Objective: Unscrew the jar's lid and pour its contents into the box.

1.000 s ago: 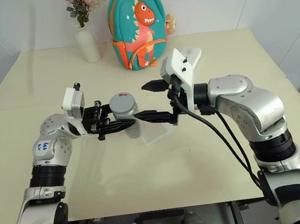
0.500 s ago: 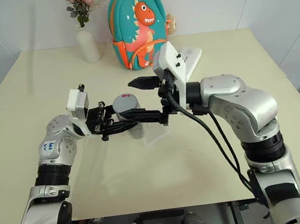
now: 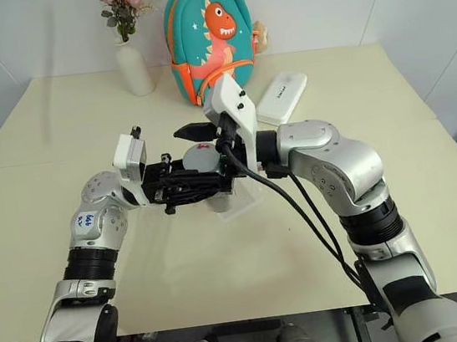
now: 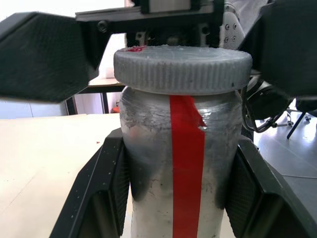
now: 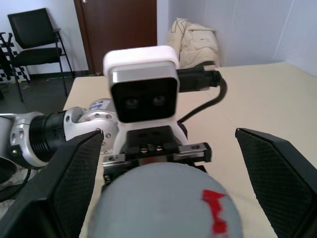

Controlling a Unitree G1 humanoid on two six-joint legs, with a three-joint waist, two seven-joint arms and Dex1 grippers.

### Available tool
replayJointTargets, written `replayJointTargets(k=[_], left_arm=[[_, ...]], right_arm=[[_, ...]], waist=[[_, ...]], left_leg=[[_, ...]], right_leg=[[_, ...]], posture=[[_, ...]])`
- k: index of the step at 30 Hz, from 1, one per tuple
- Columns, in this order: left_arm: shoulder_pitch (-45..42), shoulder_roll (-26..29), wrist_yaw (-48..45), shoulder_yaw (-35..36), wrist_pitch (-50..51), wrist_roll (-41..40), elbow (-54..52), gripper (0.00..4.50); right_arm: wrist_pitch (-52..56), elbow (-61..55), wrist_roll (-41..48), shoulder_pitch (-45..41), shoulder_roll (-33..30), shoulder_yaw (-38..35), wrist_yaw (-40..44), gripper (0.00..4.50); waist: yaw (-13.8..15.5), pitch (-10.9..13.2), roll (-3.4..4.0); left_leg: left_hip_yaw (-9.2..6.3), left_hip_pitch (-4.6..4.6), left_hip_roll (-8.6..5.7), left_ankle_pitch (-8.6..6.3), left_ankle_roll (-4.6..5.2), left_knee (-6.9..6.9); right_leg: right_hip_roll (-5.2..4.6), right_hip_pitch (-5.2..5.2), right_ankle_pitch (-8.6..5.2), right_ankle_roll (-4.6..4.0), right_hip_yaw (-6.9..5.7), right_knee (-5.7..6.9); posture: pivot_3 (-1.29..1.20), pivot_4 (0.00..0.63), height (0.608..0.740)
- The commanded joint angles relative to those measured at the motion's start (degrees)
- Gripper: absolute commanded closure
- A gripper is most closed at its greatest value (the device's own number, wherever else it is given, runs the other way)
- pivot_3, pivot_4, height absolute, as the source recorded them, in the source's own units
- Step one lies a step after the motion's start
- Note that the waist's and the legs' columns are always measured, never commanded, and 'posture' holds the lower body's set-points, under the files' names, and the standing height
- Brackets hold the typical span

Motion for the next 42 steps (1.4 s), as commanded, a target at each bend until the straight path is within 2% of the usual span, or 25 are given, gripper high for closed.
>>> replayJointTargets(k=[1,20,42], left_arm=[[0.0,0.6,-0.2,0.4,0.0,-0.7,-3.4,2.32],[1.3,2.9,0.5,1.7,0.7,-1.0,-3.9,2.32],[0.3,3.2,0.5,2.1,-0.3,-0.4,-1.3,2.32]], right_arm=[[-1.7,-0.5,-0.5,-1.4,-0.1,-0.6,0.5,0.03],[1.1,-4.0,0.6,1.0,-7.9,-4.4,-0.7,0.03],[3.5,-7.3,3.3,3.1,-12.4,-6.4,-0.6,0.03]], waist=[[0.0,0.0,0.00],[0.0,0.0,0.00],[0.1,0.0,0.00]], left_leg=[[0.00,0.00,0.00,0.00,0.00,-0.01],[0.00,0.00,0.00,0.00,0.00,-0.01],[0.00,0.00,0.00,0.00,0.00,-0.01]], right_leg=[[0.00,0.00,0.00,0.00,0.00,0.00],[0.00,0.00,0.00,0.00,0.00,-0.01],[-0.01,0.00,0.00,0.00,0.00,-0.02]], posture=[[0.00,0.150,0.740],[0.00,0.150,0.740],[0.00,0.150,0.740]])
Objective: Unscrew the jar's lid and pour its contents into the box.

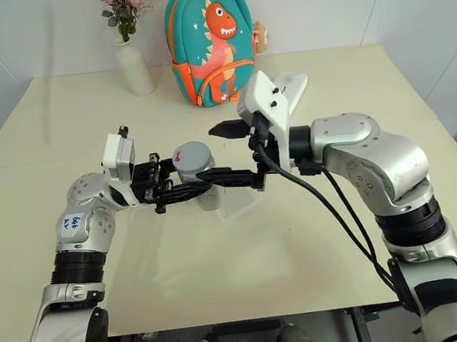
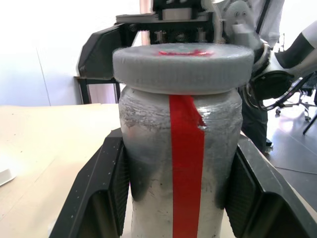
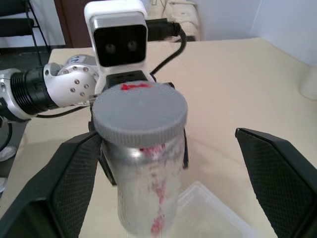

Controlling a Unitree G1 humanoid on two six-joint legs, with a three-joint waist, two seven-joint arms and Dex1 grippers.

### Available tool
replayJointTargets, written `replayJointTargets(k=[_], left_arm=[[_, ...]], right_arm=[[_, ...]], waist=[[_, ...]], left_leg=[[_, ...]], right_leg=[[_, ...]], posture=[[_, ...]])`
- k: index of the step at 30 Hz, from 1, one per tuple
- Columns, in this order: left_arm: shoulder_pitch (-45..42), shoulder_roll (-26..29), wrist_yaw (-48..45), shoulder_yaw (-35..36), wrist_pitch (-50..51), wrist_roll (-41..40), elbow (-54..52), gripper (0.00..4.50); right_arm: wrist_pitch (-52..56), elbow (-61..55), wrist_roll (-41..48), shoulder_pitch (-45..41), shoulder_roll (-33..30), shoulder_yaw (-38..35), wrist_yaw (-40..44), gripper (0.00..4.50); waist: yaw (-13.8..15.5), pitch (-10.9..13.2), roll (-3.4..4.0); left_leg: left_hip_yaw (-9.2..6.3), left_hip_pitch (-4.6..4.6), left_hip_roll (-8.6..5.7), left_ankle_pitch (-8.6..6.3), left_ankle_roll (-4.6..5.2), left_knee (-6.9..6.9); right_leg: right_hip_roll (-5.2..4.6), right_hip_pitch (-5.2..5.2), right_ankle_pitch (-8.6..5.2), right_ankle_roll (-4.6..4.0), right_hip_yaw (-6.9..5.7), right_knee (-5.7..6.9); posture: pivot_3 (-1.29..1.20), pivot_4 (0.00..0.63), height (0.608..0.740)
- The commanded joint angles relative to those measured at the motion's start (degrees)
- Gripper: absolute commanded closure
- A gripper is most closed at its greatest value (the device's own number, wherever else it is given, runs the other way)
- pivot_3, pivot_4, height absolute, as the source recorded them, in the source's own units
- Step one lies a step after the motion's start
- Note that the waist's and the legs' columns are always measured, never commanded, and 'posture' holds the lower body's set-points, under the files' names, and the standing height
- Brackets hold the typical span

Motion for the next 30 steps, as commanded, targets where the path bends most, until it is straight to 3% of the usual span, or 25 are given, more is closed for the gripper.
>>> replayJointTargets(k=[1,19,30], left_arm=[[-1.0,0.2,-1.2,0.7,-1.2,-0.5,-0.5,2.32],[-1.9,-0.8,-1.6,0.4,-2.0,0.0,1.3,2.32],[-3.0,-1.7,-2.3,-0.3,-2.1,0.2,2.0,2.32]], right_arm=[[0.9,-3.1,1.8,0.2,-1.1,-3.3,-0.4,0.03],[4.6,-7.4,7.9,0.6,-0.4,-3.9,-0.4,0.03],[2.0,-5.0,5.2,-1.2,5.0,-1.3,-4.5,0.03]], waist=[[0.0,0.0,0.00],[0.0,0.0,0.00],[0.0,0.0,0.00]], left_leg=[[0.00,0.00,0.00,0.00,0.00,0.00],[0.00,0.00,0.00,0.00,0.01,0.00],[0.00,-0.01,0.00,0.01,0.01,-0.01]], right_leg=[[0.00,0.00,0.00,0.00,0.00,0.00],[0.01,0.00,0.00,0.00,0.00,0.00],[0.01,0.00,0.00,0.00,0.00,0.00]], posture=[[0.00,0.150,0.740],[0.00,0.150,0.740],[0.00,0.150,0.740]])
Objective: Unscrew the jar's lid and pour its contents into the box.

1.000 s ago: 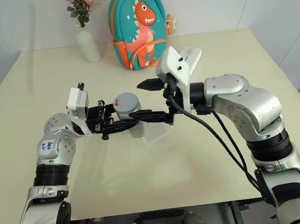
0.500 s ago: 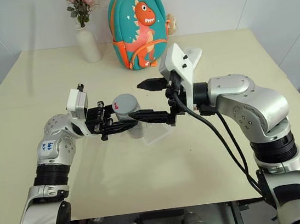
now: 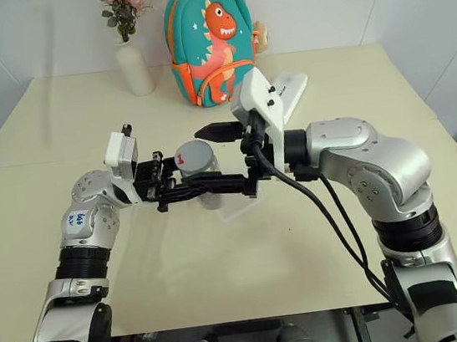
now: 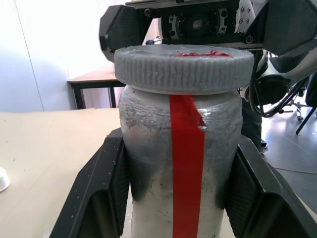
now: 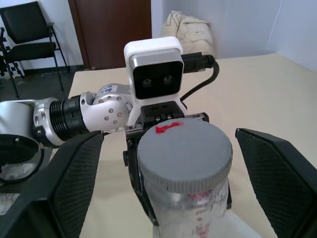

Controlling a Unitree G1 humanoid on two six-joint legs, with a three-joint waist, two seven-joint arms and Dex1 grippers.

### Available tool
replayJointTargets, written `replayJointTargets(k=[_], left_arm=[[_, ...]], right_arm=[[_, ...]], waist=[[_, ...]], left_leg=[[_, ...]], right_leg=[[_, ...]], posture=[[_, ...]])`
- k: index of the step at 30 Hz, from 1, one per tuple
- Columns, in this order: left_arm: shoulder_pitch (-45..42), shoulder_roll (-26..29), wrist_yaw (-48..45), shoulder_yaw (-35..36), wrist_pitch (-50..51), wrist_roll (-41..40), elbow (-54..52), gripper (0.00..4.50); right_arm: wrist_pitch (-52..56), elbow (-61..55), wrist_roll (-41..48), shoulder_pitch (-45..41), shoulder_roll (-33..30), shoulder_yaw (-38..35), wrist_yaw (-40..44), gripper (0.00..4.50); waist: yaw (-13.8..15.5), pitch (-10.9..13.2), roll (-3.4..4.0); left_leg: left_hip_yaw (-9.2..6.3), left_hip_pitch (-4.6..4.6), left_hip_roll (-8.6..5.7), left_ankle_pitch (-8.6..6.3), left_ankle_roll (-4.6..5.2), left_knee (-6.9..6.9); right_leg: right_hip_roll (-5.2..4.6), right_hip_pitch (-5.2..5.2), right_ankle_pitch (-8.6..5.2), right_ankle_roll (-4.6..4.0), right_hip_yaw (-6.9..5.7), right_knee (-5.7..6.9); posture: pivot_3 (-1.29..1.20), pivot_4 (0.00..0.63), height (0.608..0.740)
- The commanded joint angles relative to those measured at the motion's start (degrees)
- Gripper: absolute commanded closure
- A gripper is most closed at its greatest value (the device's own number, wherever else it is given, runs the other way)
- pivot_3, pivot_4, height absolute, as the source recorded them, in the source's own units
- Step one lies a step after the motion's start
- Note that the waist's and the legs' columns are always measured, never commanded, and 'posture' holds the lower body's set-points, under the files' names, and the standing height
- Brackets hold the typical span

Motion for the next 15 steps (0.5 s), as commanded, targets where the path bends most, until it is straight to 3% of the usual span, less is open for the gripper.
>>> replayJointTargets(k=[1,15], left_arm=[[-1.3,-0.3,-0.5,0.1,-0.8,0.0,-0.4,2.32],[-1.2,-1.0,-0.3,-0.2,-0.5,0.1,-1.5,2.32]], right_arm=[[-1.8,-0.5,-1.0,-1.4,0.9,-0.1,-0.7,0.03],[-5.5,4.0,-5.6,-4.0,6.6,3.8,-0.2,0.03]], waist=[[0.0,0.0,0.00],[-0.1,0.0,0.00]], left_leg=[[0.00,0.00,0.00,0.00,0.00,0.00],[0.00,0.00,0.00,0.00,0.00,0.00]], right_leg=[[0.00,0.00,0.00,0.00,0.00,0.00],[0.00,0.00,0.00,0.00,0.00,0.02]], posture=[[0.00,0.150,0.740],[0.00,0.150,0.740]])
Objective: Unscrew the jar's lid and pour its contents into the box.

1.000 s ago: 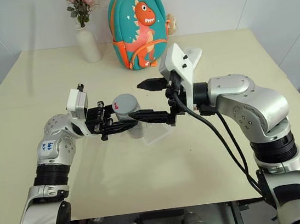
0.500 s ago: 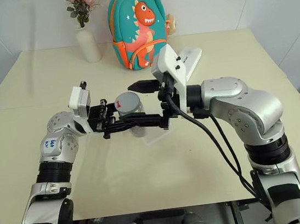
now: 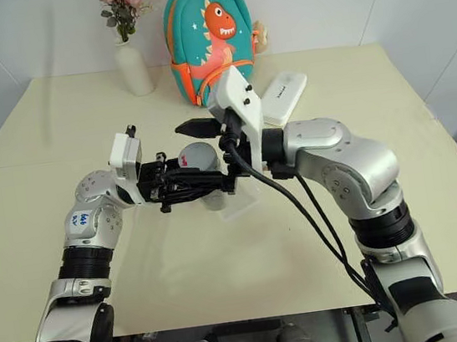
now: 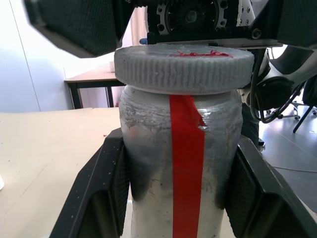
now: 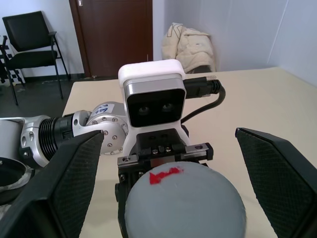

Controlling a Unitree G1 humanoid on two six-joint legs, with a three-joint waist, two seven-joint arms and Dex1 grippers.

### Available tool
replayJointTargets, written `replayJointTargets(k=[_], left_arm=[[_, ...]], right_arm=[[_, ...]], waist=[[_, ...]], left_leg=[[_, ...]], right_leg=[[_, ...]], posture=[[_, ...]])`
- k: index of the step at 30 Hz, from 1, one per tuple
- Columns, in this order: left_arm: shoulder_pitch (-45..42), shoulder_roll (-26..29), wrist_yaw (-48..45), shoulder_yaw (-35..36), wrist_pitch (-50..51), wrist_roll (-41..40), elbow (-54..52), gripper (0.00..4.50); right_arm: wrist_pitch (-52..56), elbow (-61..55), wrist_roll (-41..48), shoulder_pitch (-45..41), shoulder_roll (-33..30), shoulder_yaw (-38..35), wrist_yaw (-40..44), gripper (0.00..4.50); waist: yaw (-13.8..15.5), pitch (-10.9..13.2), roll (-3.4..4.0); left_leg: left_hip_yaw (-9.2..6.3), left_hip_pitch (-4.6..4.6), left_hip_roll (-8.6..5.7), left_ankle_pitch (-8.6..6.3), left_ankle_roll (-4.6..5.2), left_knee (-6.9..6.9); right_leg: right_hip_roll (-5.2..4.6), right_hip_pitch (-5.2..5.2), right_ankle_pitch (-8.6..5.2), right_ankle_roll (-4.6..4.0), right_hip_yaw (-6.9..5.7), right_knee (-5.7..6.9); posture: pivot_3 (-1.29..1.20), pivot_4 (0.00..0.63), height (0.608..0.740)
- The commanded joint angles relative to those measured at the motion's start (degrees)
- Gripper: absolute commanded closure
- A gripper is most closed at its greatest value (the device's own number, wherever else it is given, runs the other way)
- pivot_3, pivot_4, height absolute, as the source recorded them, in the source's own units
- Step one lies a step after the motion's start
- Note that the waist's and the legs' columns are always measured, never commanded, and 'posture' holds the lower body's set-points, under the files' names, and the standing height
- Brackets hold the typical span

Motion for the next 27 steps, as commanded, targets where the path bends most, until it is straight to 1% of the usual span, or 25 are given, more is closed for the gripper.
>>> replayJointTargets(k=[1,9,13,27], left_arm=[[-1.2,-0.3,-0.2,0.2,-0.4,-0.5,-1.6,2.32],[-1.2,-0.3,-0.3,0.2,-0.4,-0.5,-1.8,2.32],[-1.3,-0.2,-0.4,0.3,-0.4,-0.6,-1.8,2.32],[-1.3,0.0,-0.3,0.6,-0.3,-0.6,-1.6,2.32]], right_arm=[[-2.1,0.1,-1.4,-1.5,0.7,0.3,0.4,0.03],[-4.0,2.4,-4.2,-1.4,0.9,0.7,1.5,0.03],[-4.3,2.9,-5.1,-1.3,-0.1,0.5,2.2,0.03],[-2.8,1.0,-4.4,-0.1,-3.5,-1.4,3.6,0.03]], waist=[[0.0,0.0,0.00],[0.0,0.0,0.00],[0.0,0.0,0.00],[0.0,0.0,0.00]], left_leg=[[0.00,0.01,0.00,0.00,0.00,0.00],[0.00,0.01,0.00,0.00,0.00,0.00],[0.00,0.01,0.00,0.00,0.00,0.00],[0.00,0.01,0.00,0.00,0.00,0.00]], right_leg=[[0.00,0.00,0.00,0.00,0.00,0.00],[0.00,0.00,0.00,0.00,0.00,0.01],[0.00,0.00,0.00,0.00,0.00,0.01],[0.00,0.00,0.00,0.00,0.00,0.01]], posture=[[0.00,0.150,0.740],[0.00,0.150,0.740],[0.00,0.150,0.740],[0.00,0.150,0.740]])
